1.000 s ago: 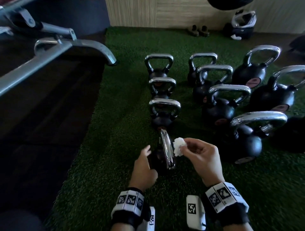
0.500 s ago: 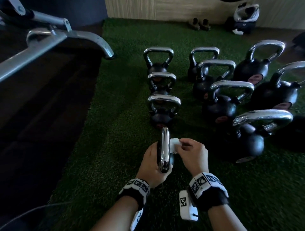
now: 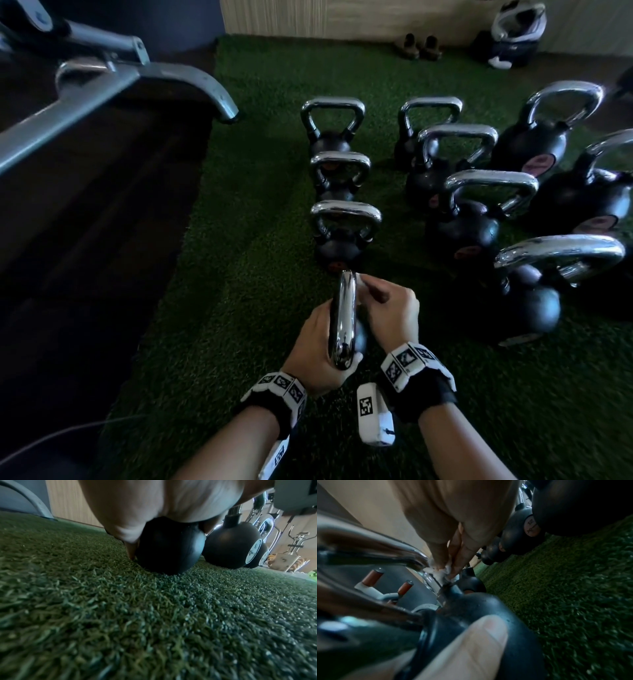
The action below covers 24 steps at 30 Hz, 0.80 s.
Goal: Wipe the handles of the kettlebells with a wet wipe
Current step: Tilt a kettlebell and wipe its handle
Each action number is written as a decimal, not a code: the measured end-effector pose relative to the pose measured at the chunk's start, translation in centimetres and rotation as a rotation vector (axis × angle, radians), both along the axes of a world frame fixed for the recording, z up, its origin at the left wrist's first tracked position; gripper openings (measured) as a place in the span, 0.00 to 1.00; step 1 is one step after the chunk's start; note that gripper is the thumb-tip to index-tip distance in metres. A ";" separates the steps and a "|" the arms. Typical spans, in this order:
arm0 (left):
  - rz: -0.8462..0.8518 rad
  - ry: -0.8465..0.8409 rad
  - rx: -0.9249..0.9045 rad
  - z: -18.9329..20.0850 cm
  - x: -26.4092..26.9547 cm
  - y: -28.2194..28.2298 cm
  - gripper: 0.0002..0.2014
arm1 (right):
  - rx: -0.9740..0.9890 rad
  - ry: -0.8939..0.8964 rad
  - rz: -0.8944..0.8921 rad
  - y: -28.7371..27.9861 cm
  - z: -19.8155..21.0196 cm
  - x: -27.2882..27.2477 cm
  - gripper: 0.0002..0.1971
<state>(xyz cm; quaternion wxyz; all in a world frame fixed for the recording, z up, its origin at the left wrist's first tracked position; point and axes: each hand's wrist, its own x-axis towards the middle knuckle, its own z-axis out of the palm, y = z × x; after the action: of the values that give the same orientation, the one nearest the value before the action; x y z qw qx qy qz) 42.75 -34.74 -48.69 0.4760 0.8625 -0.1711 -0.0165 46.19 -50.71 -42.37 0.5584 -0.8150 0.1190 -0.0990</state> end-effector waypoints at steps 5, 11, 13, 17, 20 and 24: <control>-0.020 -0.016 0.019 0.1 0.1 0.0 0.48 | -0.022 0.014 0.090 -0.7 0.4 0.6 0.07; 0.015 0.064 -0.020 0.5 0.0 0.0 0.47 | -0.123 -0.226 0.127 -0.1 2.3 -0.1 0.15; 0.024 0.071 -0.018 0.7 0.1 -0.1 0.47 | -0.179 -0.255 0.178 -0.5 2.9 0.2 0.15; 0.042 0.118 -0.015 1.2 0.8 -0.2 0.45 | -0.223 -0.169 0.229 -1.1 4.2 2.0 0.15; 0.047 0.142 -0.043 2.0 0.8 0.1 0.36 | -0.234 -0.188 0.296 -0.6 5.3 0.6 0.13; -0.002 0.135 -0.115 3.4 0.9 0.2 0.31 | -0.195 -0.147 0.321 -0.3 5.7 -1.4 0.13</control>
<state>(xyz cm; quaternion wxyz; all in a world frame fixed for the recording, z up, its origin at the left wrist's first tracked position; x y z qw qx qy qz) 43.60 -34.59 -45.29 0.5350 0.8305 -0.1403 -0.0654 44.81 -51.01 -36.69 0.4928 -0.8642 -0.0636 -0.0789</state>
